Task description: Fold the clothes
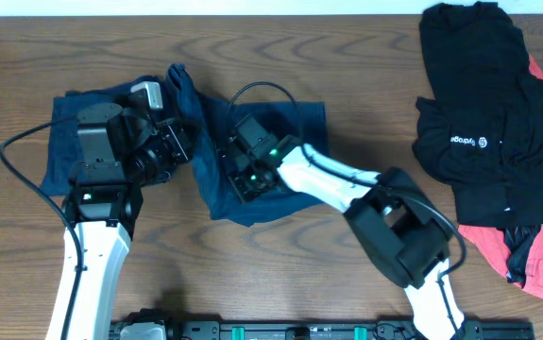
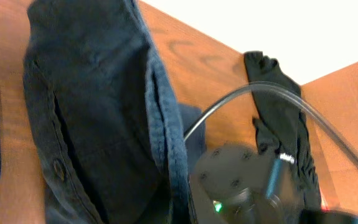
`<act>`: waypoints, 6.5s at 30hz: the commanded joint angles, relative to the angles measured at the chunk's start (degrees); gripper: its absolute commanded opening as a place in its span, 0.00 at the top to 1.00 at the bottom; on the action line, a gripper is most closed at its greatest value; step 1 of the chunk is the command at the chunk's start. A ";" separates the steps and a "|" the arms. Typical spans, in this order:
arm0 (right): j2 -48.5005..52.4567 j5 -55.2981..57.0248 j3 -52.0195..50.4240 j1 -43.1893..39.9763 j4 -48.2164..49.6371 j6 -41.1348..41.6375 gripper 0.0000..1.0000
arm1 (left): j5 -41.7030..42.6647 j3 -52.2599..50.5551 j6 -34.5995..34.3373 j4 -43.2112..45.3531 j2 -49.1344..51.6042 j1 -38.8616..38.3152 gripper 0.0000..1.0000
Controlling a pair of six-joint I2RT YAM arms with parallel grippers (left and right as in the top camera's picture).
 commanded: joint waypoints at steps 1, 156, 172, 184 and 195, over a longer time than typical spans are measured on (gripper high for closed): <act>-6.99 6.38 -0.20 -4.52 -2.03 -1.29 0.87 | 1.40 2.10 2.43 -1.29 0.39 -1.14 0.94; -15.30 20.63 -17.81 -20.00 3.08 -7.50 0.58 | -5.95 2.01 3.65 -21.51 22.82 -12.09 0.44; -20.96 20.24 -15.61 -18.73 2.99 -7.45 0.46 | -10.88 2.01 7.06 -4.33 26.58 -12.15 0.02; -26.77 20.24 -15.56 -18.73 2.62 -7.45 0.46 | -7.93 2.01 7.32 2.67 39.45 -14.78 0.05; -26.93 20.24 -15.56 -18.73 1.09 -7.45 0.46 | -5.18 2.03 7.32 3.72 40.17 -20.17 0.88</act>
